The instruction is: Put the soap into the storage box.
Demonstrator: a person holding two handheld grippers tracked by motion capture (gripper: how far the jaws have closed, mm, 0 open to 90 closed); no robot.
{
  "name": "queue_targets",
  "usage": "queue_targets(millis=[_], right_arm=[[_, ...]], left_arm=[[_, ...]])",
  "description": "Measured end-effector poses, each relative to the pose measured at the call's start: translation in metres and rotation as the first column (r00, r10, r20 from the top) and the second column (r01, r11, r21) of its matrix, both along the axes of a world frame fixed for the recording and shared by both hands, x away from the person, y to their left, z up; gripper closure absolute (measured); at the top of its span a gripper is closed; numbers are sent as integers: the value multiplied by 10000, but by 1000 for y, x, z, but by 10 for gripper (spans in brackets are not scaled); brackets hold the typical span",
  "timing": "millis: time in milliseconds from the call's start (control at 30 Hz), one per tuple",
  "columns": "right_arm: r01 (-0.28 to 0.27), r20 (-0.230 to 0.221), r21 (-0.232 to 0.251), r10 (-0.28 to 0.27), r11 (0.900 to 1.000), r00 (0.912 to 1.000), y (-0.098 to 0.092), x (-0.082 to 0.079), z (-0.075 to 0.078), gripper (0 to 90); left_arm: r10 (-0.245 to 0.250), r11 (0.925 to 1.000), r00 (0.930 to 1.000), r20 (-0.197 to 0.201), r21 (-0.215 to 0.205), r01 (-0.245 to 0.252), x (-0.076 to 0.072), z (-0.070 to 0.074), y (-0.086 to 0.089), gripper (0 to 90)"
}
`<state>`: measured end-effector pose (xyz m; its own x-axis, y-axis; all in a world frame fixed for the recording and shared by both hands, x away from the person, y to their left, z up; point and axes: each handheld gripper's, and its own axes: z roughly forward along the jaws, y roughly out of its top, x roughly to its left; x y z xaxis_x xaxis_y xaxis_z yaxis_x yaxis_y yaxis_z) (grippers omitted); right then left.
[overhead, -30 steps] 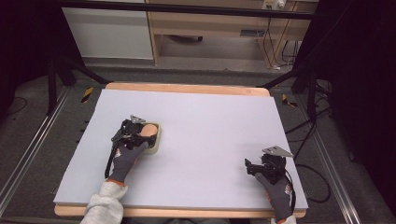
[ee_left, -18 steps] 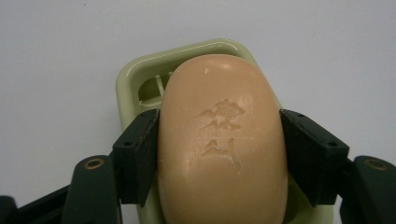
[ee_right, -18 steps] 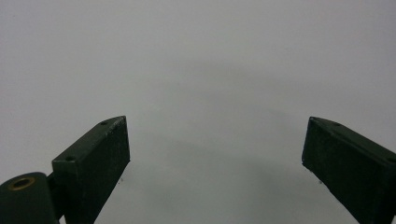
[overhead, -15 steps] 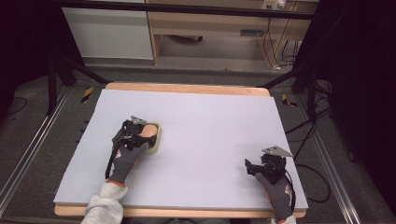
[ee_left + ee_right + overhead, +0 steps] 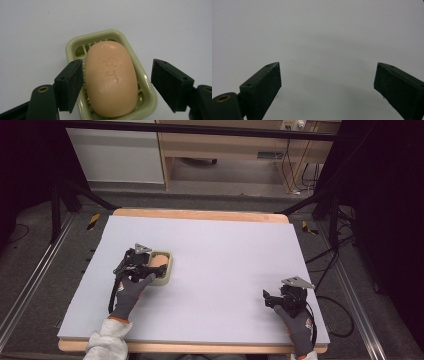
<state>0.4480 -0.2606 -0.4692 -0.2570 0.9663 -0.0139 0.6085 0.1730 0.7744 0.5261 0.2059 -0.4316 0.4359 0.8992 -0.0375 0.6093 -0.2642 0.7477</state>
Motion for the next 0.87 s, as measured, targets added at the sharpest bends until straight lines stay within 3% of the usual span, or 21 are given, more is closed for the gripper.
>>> queue_targets(millis=[167,333,533,700,867], right_arm=[[150,-1,-74,-150,9999,9999,-1,0,0,75],[216,4,-48,-216,9998,9998,-3,-1,1,74],[415,-56,74,-415,9991,9991,-7,-2,0,74],[534,-42,-196,-535,9984,9986,-9,-3,0,74],[597,-85,-139,-598,9981,9982,-11,-2,-1,74]], left_arm=[[-286,9995,9989,362,-115,290,-15,5,9,230],[-294,9994,9987,415,-168,301,-24,4,16,221],[-274,9994,9989,376,-200,282,-36,-5,31,207],[-146,9996,9994,315,-219,153,-48,-15,45,193],[-49,9998,9996,277,-166,54,-56,-20,55,189]])
